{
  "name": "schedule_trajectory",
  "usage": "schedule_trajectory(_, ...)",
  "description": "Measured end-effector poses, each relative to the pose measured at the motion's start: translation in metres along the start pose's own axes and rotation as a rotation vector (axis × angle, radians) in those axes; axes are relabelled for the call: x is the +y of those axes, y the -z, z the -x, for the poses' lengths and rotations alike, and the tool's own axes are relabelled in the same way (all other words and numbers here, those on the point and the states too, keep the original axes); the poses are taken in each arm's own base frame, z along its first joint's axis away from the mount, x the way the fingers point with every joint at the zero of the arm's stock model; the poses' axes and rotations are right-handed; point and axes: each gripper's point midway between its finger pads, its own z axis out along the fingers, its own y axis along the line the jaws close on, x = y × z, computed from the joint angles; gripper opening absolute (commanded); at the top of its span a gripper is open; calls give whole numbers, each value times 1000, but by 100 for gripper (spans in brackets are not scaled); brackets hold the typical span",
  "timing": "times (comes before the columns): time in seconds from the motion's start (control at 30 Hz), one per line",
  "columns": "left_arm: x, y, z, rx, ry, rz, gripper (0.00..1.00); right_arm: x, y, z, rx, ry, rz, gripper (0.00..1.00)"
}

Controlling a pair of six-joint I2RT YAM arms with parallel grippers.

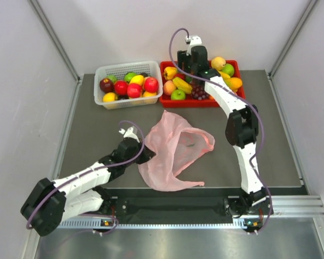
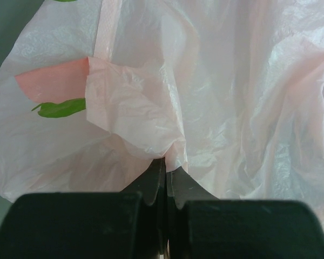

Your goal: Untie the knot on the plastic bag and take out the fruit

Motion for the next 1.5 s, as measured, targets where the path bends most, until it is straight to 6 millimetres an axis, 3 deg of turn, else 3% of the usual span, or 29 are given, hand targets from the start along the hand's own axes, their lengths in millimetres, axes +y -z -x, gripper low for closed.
schedule_trajectory(0.03,1,0,-1,2,0,2,0,-6,-3,-4,7,-3,-10,28)
schedule_trajectory(0.13,2,-1,-1,4,-3,6,0,-21,-12,-20,35,-19,-32,50)
schedule_trajectory(0.17,2,-1,-2,5,-3,7,0,-25,-15,-25,44,-23,-36,68)
schedule_trajectory(0.23,3,-2,-1,5,-3,10,0,-29,-19,-35,61,-28,-40,83)
schedule_trajectory(0.27,4,-2,-2,6,-4,11,0,-30,-20,-37,64,-31,-41,99)
schedule_trajectory(0.37,5,-3,-2,7,-6,15,0,-30,-21,-35,62,-28,-39,100)
schedule_trajectory(0.57,5,-3,-1,6,-6,16,0,-28,-18,-3,-8,-26,-33,100)
schedule_trajectory(0.7,5,-3,-1,5,-8,17,0,-28,0,6,-6,-20,-29,100)
schedule_trajectory(0.77,6,-3,-1,3,-11,20,0,-26,23,11,-4,-17,-21,100)
schedule_trajectory(0.83,7,-3,0,1,-19,23,0,-24,60,15,1,-16,-8,100)
schedule_trajectory(1.07,5,-3,7,-11,-42,33,0,2,225,63,-136,-37,140,100)
schedule_trajectory(1.17,4,-2,9,-14,-49,37,0,17,285,51,-166,-46,211,100)
schedule_trajectory(1.27,1,-1,12,-17,-56,36,0,38,324,14,-132,-40,293,100)
schedule_trajectory(1.37,-4,2,17,-26,-66,29,21,51,349,-29,-46,-38,350,100)
schedule_trajectory(1.4,-5,4,18,-27,-70,28,44,53,358,-40,-25,-40,364,99)
schedule_trajectory(1.5,-12,11,24,-42,-87,14,74,50,387,-54,-25,-61,385,100)
